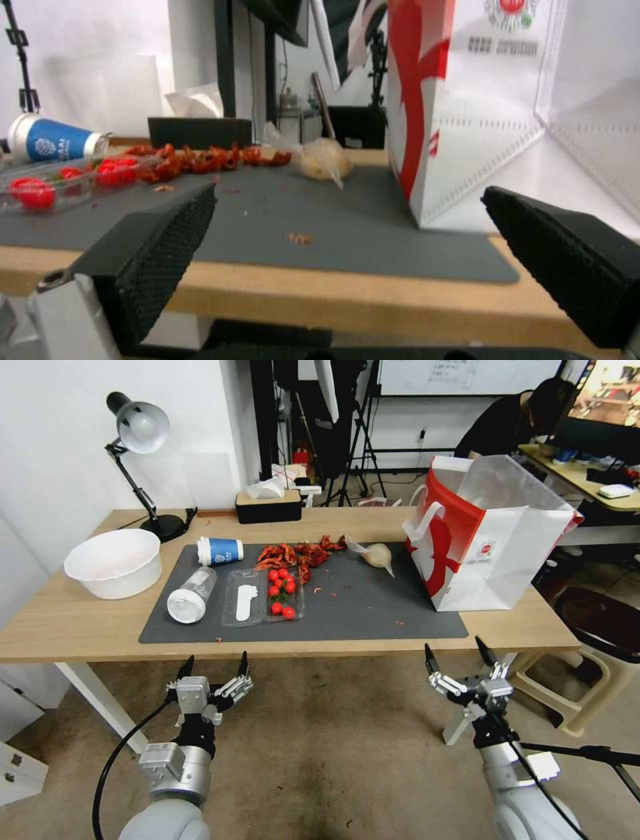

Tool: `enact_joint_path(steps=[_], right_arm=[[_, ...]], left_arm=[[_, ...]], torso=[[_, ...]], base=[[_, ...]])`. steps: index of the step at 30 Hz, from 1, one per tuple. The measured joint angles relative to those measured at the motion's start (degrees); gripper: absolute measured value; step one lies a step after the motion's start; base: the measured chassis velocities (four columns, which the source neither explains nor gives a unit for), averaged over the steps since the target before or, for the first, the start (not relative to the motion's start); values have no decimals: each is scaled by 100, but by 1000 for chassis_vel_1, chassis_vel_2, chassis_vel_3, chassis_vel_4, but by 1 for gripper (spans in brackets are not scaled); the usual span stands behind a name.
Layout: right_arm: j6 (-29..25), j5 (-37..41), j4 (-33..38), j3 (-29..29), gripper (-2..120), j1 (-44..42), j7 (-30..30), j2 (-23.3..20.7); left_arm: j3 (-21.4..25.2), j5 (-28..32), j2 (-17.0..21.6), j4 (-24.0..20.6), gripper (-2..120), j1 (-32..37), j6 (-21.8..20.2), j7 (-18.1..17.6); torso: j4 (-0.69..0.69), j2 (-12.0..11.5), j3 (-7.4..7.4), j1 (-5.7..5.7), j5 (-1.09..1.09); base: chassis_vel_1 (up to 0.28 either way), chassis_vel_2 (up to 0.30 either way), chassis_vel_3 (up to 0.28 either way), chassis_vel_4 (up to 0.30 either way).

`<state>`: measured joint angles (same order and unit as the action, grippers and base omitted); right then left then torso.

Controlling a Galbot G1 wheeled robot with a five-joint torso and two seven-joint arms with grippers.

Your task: Pick up the trash from the table and place it into the takeout bag.

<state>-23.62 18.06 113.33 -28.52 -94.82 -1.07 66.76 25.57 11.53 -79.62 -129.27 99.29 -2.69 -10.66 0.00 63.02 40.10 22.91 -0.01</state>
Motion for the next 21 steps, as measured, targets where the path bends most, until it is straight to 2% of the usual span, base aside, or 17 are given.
enact_joint_path(steps=[15,21], right_arm=[[316,55,-12,119,100,39,-56,45],[701,13,-10,349,100,531,-84,26]], left_arm=[[-12,11,-8,25,100,-11,5,0],[-6,10,-11,38,100,-21,11,0]], torso=[[-1,0,0,1,0],[0,0,0,1,1]], base=[[0,0,0,0],[0,0,0,0]])
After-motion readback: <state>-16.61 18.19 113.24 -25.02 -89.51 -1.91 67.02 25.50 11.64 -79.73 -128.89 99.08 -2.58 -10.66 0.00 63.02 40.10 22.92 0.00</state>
